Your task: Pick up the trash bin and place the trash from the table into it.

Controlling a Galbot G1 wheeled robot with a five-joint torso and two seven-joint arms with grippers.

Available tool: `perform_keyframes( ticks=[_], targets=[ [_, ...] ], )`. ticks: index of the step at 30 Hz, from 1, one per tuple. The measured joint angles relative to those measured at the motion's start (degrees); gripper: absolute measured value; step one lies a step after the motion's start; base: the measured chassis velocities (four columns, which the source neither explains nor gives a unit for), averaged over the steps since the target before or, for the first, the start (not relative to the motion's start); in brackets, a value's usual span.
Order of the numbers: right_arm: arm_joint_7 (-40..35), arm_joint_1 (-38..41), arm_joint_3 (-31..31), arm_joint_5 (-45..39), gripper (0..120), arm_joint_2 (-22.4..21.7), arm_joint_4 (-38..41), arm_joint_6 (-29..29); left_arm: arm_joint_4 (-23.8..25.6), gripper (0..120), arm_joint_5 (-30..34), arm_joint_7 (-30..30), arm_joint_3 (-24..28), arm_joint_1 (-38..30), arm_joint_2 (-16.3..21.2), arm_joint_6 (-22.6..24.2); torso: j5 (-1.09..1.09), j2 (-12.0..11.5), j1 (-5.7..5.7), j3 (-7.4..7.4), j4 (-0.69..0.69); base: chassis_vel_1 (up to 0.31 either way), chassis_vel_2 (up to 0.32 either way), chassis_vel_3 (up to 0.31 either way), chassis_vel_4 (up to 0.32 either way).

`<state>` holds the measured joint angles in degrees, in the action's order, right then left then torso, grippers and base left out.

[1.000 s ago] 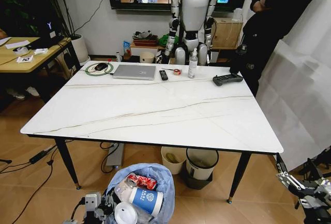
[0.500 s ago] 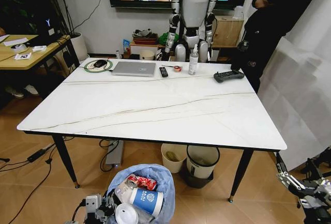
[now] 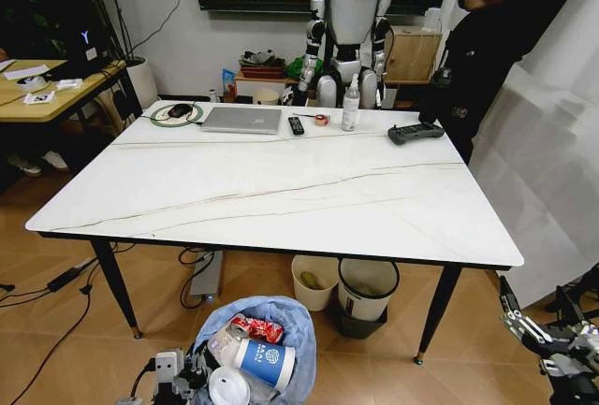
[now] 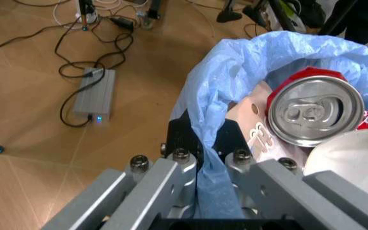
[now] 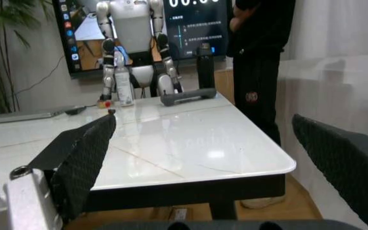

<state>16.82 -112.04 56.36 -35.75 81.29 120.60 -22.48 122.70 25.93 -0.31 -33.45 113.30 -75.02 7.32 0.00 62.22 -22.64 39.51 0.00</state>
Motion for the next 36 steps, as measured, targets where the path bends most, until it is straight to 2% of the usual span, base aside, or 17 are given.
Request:
perform_keyframes(
  ticks=[36],
  targets=[
    [0.0,0.0,0.0,0.0,100,0.0,0.0,0.0,-1.04,0,0.37,0.05,0.76,-0.42,-0.03,-0.08,0.0,-10.07,4.35,-5.72,0.0,0.0,0.0,0.0,0.0]
  ],
)
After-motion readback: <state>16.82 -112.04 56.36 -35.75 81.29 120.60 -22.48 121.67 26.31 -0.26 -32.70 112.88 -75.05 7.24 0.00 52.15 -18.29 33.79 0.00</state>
